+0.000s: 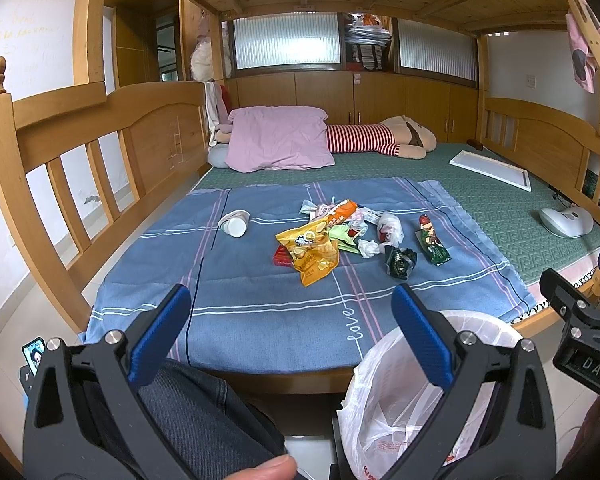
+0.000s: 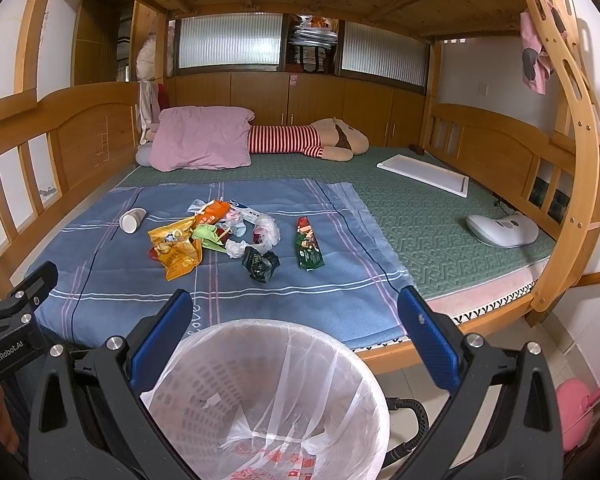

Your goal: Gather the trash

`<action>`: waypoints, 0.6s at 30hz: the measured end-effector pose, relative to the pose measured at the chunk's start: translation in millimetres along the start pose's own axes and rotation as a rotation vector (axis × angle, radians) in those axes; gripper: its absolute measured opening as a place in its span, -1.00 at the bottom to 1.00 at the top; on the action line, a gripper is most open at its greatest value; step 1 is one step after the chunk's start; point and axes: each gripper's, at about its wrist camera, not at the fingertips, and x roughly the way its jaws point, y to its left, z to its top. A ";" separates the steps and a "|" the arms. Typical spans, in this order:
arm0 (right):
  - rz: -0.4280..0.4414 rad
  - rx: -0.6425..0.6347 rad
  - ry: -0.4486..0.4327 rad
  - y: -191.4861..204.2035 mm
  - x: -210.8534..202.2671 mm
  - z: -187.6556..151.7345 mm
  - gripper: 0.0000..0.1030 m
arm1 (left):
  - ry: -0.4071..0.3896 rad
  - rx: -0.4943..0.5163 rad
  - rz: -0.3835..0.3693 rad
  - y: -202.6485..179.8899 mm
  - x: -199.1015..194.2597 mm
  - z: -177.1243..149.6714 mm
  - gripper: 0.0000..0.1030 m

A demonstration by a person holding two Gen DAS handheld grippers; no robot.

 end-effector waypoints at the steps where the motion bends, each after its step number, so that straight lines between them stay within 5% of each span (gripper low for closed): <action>1: 0.000 0.001 0.000 1.2 -0.3 -1.2 0.94 | 0.000 0.000 0.000 0.1 0.0 0.0 0.94; 18: 0.002 0.002 0.003 -0.9 -0.4 1.1 0.94 | 0.002 -0.002 -0.001 0.7 1.0 -0.9 0.94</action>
